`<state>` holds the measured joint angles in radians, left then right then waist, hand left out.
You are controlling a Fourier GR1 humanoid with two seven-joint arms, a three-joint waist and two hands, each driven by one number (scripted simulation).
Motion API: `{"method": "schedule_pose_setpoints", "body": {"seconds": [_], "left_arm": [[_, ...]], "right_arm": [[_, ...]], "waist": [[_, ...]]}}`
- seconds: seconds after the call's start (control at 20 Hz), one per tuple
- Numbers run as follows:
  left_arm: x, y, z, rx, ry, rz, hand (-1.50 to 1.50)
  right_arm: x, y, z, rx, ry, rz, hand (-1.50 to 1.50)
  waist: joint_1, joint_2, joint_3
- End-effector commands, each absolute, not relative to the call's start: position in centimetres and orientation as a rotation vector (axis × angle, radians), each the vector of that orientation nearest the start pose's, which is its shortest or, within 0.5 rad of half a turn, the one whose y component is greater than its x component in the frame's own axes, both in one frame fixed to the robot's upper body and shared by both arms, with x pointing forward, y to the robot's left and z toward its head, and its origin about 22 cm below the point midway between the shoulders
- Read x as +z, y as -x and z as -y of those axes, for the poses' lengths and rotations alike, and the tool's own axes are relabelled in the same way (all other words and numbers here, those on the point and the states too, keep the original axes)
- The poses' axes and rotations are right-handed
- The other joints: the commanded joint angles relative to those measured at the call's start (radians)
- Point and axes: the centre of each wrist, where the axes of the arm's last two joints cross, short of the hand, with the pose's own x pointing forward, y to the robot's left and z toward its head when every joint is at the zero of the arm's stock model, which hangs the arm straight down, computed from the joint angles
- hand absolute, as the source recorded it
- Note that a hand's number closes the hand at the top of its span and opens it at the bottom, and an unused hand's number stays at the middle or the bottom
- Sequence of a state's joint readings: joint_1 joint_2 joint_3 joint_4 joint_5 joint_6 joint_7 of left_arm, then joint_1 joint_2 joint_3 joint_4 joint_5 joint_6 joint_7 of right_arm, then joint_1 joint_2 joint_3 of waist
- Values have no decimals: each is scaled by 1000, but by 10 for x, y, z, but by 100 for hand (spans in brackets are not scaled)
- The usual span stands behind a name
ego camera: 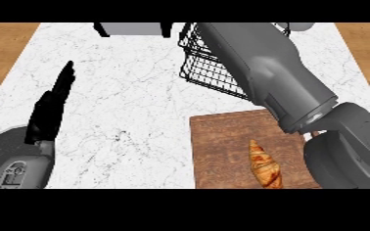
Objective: Pick the pear from the cutting board and place it in the tiered basket
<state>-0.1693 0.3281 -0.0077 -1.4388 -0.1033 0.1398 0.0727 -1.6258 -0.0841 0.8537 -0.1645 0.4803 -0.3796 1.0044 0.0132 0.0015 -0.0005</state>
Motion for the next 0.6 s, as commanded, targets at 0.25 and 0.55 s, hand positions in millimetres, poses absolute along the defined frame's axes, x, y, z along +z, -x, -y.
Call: {"method": "schedule_pose_setpoints", "body": {"seconds": [0.25, 0.55], "left_arm": [[24, -280, -289, -242, -432, 1534, 0], [35, -285, -307, -242, -432, 1534, 0]], "right_arm": [[192, -452, 23, 629, 1381, 1090, 150], [161, -455, 53, 466, 1188, 1007, -150]], "waist": [[0, 1, 0], [-16, -2, 0]]}}
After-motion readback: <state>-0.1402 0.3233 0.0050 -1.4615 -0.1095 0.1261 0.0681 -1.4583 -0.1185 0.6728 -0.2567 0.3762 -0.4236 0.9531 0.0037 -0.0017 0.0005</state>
